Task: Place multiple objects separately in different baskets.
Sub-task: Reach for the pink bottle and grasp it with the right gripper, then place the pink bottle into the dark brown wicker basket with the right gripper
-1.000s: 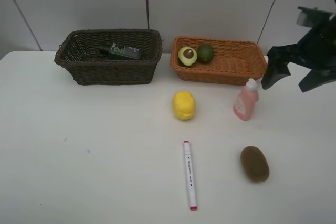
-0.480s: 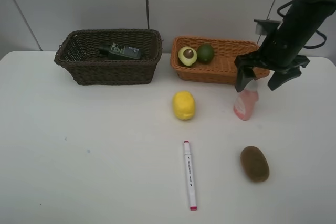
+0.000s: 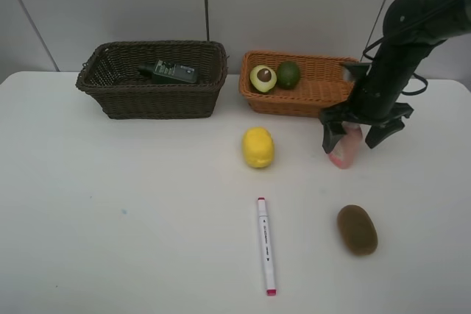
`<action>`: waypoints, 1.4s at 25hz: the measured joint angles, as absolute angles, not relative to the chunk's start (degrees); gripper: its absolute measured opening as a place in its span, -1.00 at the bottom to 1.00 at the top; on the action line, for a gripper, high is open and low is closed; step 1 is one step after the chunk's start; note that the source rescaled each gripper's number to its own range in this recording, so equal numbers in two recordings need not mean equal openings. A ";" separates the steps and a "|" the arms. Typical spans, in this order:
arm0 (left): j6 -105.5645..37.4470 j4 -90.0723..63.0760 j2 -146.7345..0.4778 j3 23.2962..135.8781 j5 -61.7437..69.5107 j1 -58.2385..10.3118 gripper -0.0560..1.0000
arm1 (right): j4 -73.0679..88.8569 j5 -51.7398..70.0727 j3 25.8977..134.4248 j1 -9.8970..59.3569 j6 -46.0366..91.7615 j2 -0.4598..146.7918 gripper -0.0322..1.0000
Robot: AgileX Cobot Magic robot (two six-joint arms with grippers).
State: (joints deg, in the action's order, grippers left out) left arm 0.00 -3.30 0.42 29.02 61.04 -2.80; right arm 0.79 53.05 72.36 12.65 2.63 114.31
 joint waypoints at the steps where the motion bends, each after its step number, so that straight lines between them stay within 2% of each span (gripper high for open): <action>1: 0.00 -3.30 0.42 29.02 61.04 -2.80 0.90 | 0.59 53.01 72.36 12.65 2.68 114.77 0.98; 4: 0.00 -3.30 0.42 29.02 61.04 -2.80 0.90 | 0.54 52.93 72.36 12.65 2.68 115.29 0.75; 7: 0.00 -3.30 0.42 29.02 61.04 -2.80 0.90 | 0.54 52.86 72.40 12.65 2.68 115.29 0.12; 9: 0.00 -3.30 0.42 29.02 61.04 -2.80 0.90 | 0.00 53.13 72.48 12.65 2.68 115.08 -0.39; 17: 0.00 -3.35 0.42 29.02 61.04 -2.80 0.90 | 0.00 53.58 72.42 12.65 2.68 113.99 -0.43; 29: 0.00 -3.35 0.42 29.02 61.04 -2.80 0.90 | 0.84 53.70 72.54 13.02 2.68 104.46 -0.43; 35: 0.00 -3.35 0.42 29.02 61.04 -2.80 0.90 | 1.31 51.53 81.77 20.54 2.55 104.93 -0.43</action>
State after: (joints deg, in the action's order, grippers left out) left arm 0.00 -3.35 0.42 29.02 61.04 -2.80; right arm 1.31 51.53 81.77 20.54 2.55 104.93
